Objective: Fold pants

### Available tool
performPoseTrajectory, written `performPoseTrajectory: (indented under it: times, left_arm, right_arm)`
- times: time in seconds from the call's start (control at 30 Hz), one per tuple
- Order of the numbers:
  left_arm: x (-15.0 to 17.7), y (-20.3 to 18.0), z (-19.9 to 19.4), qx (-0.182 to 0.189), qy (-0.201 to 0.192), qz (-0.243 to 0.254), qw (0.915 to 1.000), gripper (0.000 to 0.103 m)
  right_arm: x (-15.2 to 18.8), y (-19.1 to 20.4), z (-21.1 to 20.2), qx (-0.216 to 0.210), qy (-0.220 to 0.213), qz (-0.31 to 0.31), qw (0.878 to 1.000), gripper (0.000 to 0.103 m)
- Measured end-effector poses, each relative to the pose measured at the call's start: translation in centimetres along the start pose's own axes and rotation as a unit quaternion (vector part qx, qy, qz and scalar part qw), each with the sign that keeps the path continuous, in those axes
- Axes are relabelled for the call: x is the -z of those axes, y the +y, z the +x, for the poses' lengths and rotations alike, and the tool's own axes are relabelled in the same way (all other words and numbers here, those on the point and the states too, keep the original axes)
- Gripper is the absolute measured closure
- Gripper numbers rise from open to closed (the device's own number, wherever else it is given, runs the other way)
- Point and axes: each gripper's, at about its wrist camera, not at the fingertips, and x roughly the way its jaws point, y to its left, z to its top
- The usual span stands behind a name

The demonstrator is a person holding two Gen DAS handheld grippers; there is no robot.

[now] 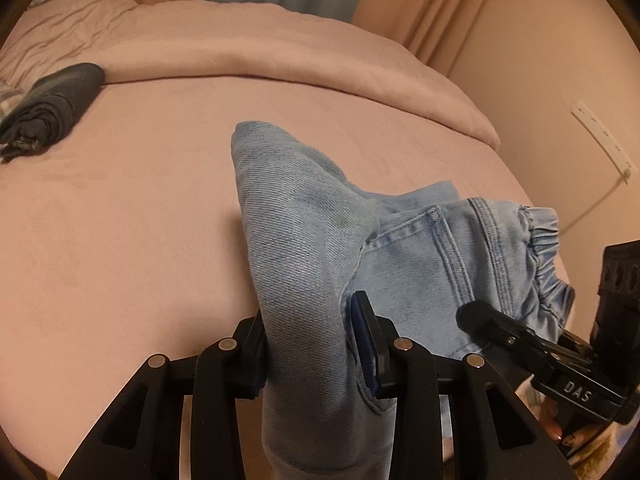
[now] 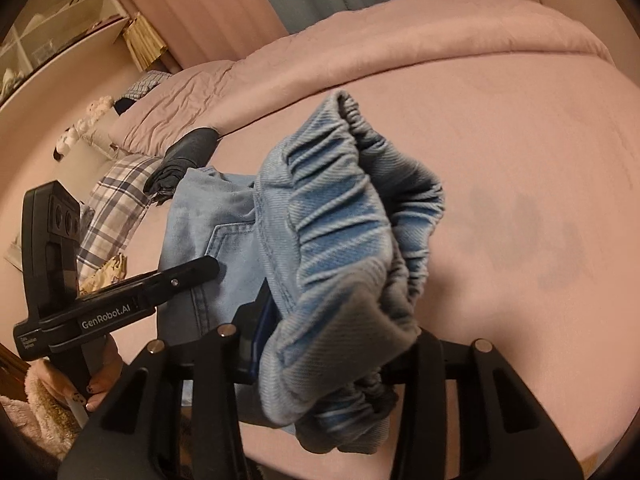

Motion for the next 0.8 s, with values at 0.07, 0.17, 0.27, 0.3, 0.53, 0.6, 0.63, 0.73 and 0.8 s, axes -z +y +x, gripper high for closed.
performPoseTrajectory:
  times: [0.07,0.17,0.27,0.3,0.53,0.6,0.63,0.73,0.8]
  left_arm:
    - [-0.4,0.7,0.8,-0.006,0.001,-0.002,1.0,0.068]
    - [-0.4,1.5,3.2,-0.02,0.02,-0.003,0.9996,0.068]
    - [0.1,2.1,5.9,-0.039,0.05,-0.007,0.998,0.068]
    - [0.3,2.4,6.3,-0.046,0.052,-0.006,0.9976,0.067]
    - [0.2,2.6,7.8,-0.059,0.053,-0.024,0.9965,0.059]
    - [0.0,3.2,8.0,-0.043,0.058,-0.05,0.9961,0.058]
    - [0.1,3.5,7.9,-0.034,0.062,-0.066,0.9953,0.057]
    - [0.4,4.0,7.6,-0.022,0.072,-0.081,0.9939,0.055]
    - [0.7,3.6,6.9,-0.028,0.079,-0.075,0.9937,0.054]
  right_arm:
    - [-0.5,0.0,0.8,0.003,0.0,-0.006,1.0,0.061]
    - [-0.8,-0.6,2.6,0.013,0.016,-0.004,1.0,0.061]
    - [-0.4,-1.1,5.2,0.034,0.046,0.004,0.998,0.061]
    - [-0.1,-1.3,6.0,0.044,0.056,0.007,0.997,0.06]
    - [0.0,-2.2,7.9,0.093,0.088,0.008,0.992,0.043]
    - [0.3,-2.7,8.4,0.097,0.091,0.017,0.991,0.04]
    - [0.5,-2.9,8.3,0.093,0.085,0.02,0.992,0.039]
    - [0.8,-3.1,7.9,0.089,0.081,0.018,0.993,0.036]
    - [0.9,-3.2,7.6,0.091,0.082,0.024,0.992,0.031]
